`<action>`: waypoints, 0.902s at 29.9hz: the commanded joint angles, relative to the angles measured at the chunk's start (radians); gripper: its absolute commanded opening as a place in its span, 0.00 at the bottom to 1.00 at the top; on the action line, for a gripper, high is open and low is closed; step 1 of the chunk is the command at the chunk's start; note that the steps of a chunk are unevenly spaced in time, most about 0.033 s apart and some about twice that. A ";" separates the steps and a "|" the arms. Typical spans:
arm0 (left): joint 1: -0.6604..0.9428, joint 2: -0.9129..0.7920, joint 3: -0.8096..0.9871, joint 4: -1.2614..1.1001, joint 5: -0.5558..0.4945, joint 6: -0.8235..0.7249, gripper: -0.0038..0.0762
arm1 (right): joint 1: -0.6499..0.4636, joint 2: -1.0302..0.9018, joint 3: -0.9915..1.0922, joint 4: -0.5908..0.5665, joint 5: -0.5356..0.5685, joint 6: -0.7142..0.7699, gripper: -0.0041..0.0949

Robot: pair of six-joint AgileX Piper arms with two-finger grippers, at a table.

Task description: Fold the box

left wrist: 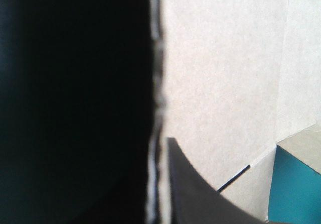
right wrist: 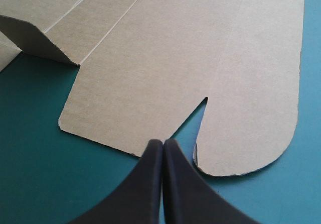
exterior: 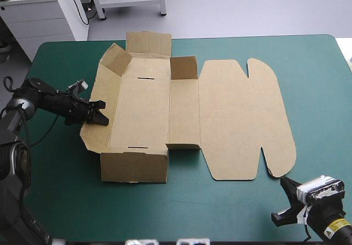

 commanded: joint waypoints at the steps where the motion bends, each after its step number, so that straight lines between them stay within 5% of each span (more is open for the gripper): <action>1: -0.021 -0.084 -0.078 0.006 0.093 -0.008 0.04 | -0.001 0.009 -0.027 0.002 -0.070 0.000 0.02; 10: -0.221 -0.127 -0.347 0.295 0.088 -0.002 0.04 | -0.001 0.009 -0.027 0.002 -0.070 0.000 0.02; 16: -0.421 -0.127 -0.513 0.551 0.086 0.185 0.04 | -0.001 0.009 -0.027 0.002 -0.070 0.000 0.02; 27: -0.680 -0.123 -0.575 1.142 0.084 0.228 0.04 | -0.001 0.009 -0.027 0.007 -0.070 0.000 0.02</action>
